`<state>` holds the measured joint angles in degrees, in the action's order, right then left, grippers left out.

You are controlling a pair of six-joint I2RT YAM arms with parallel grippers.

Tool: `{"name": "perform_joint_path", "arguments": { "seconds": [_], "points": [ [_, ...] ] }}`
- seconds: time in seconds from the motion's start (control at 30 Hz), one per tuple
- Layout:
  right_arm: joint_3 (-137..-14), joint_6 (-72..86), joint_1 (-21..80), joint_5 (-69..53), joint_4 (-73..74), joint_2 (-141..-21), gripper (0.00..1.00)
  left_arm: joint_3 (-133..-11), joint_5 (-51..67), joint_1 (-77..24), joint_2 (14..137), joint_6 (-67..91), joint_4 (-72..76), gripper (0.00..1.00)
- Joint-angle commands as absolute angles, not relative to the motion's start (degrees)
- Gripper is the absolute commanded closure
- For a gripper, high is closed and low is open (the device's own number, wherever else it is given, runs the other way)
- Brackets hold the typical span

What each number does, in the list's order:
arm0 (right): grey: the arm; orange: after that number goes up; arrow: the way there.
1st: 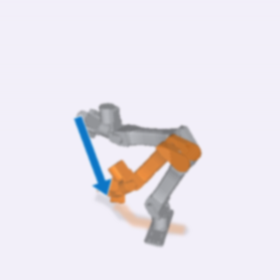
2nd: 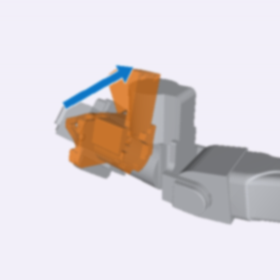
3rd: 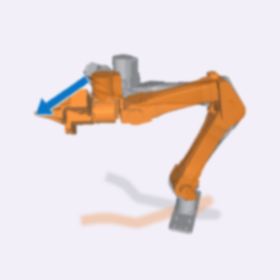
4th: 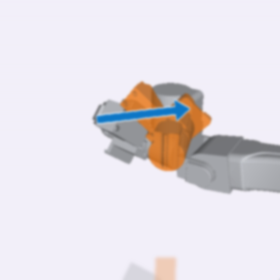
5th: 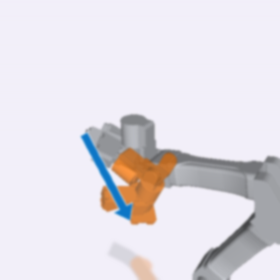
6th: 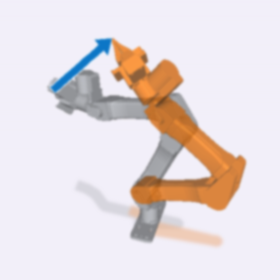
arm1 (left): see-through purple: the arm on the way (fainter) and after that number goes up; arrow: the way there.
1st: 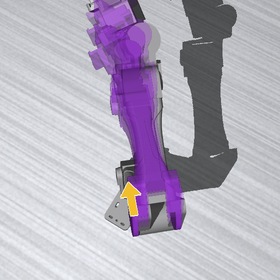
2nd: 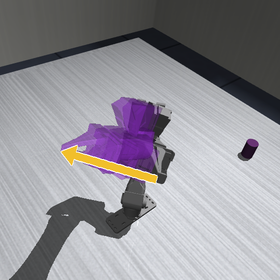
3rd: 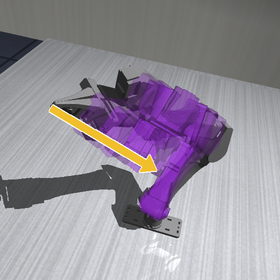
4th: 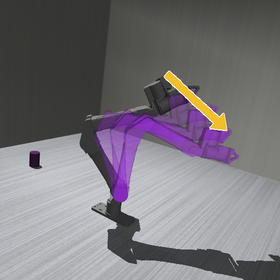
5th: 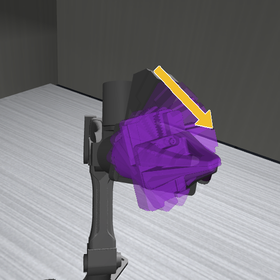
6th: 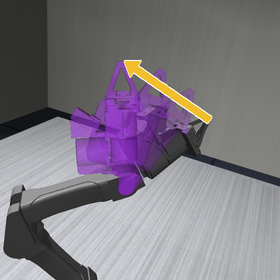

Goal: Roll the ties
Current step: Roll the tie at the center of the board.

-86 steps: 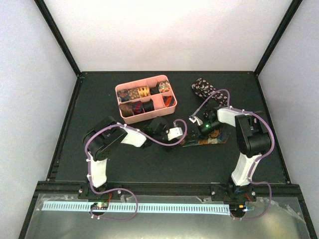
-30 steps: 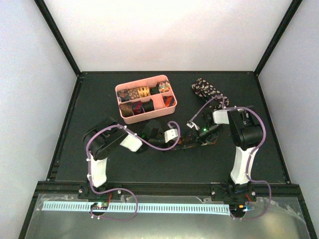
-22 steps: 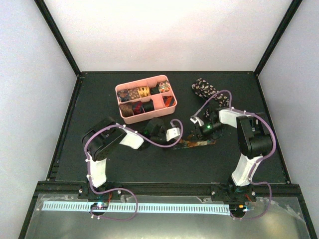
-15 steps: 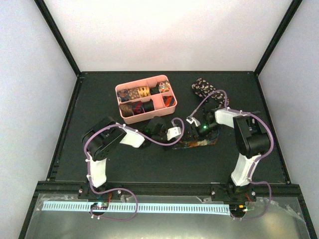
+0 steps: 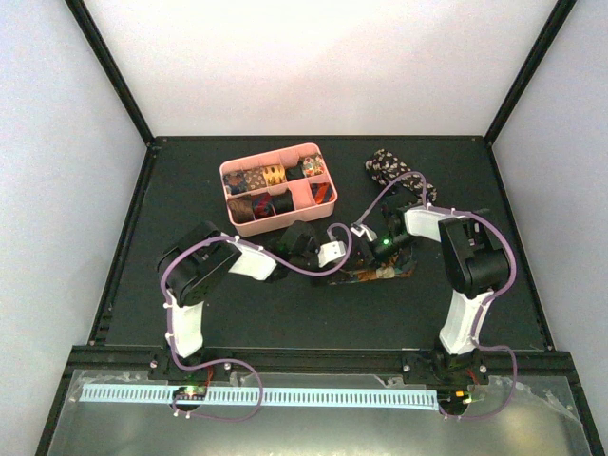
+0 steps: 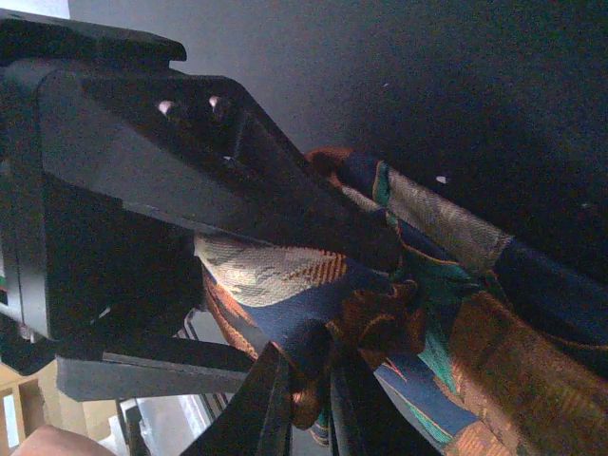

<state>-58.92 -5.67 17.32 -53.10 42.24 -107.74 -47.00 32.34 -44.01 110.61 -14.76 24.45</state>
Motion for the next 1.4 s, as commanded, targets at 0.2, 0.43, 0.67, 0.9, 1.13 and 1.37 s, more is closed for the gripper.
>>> {"name": "perform_joint_path", "arguments": {
  "seconds": [0.2,0.43,0.67,0.9,1.13,1.37],
  "points": [
    [-57.71,-7.21,15.34,-43.60,44.29,-110.86,0.98,-39.75,33.16,-40.88,108.01,-12.93,32.54,0.20],
    [-59.31,-7.07,14.10,-40.94,47.27,-113.21,0.98,-37.18,34.38,-40.87,109.20,-11.19,45.80,0.12],
    [-59.89,-8.34,14.38,-43.86,48.75,-115.81,0.98,-36.56,33.84,-40.84,111.88,-7.61,54.07,0.11],
    [-61.66,-8.18,20.12,-48.36,38.34,-115.79,0.98,-28.80,34.09,-37.44,102.15,-6.52,53.55,0.10],
    [-57.68,-6.92,20.92,-47.91,36.83,-114.86,0.98,-24.61,36.01,-36.33,100.01,-6.18,52.54,0.08],
    [-57.93,-5.73,20.65,-46.46,41.04,-117.51,0.98,-26.37,36.19,-38.45,105.52,-4.59,57.09,0.06]
  ]
}}
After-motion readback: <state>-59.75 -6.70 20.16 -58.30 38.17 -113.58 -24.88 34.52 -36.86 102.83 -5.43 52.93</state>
